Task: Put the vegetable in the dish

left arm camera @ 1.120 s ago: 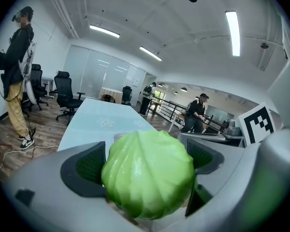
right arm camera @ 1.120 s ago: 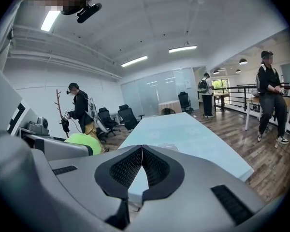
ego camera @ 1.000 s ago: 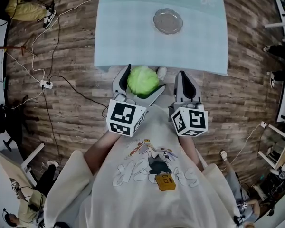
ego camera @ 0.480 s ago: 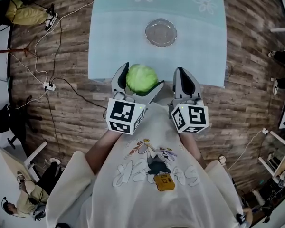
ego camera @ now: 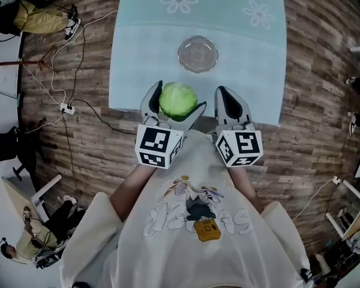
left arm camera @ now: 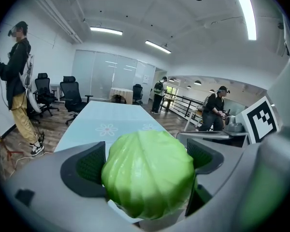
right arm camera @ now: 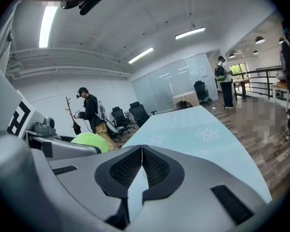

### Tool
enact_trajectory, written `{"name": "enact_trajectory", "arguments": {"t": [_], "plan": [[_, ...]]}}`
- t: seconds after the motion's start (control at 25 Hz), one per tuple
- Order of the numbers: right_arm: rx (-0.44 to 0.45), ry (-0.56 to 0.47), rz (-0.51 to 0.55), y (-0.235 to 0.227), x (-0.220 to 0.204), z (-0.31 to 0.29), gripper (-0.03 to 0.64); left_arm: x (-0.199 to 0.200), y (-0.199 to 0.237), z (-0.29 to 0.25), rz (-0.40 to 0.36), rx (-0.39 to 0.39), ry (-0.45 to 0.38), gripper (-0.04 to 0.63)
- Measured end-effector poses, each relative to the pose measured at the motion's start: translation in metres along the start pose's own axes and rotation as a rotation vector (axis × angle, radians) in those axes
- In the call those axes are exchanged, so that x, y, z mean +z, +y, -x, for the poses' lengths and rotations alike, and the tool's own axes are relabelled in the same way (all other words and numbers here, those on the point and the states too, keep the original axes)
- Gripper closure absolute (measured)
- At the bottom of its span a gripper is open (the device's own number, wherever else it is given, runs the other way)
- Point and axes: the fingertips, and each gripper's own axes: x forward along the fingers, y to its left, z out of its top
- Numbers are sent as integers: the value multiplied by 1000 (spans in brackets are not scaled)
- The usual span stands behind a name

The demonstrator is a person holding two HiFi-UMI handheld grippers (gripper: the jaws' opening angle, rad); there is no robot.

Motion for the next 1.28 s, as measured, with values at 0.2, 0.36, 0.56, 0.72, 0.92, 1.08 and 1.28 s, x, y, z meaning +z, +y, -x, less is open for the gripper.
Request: {"name": "enact_trajectory", "arguments": {"t": [0.2,0.36,0.56,0.72,0.92,1.08,1.28], "plan": [[13,-24,-3,-17,5,-2,594,-1,3,-19,-7,51,7,64],[15,-12,-4,-26,2,-6,594,0,8,-32,4,63,13,64],[4,-2,-1,-37,0,-16,594,-3,15,-53,11,55,33,64],[7,21,6,-43,-10,-22,594,-12,17,-69,9,50,49,64],[-4,51,15,-50,-24,-26,594,-21,20,-88,19,40,56,64],[-13,62,18,-52,-31,-37,594,-27,30,-107,21,38,60,64],[-19,77,3,-54,-41,-52,594,-39,43,-129,26,31,88,64]]}}
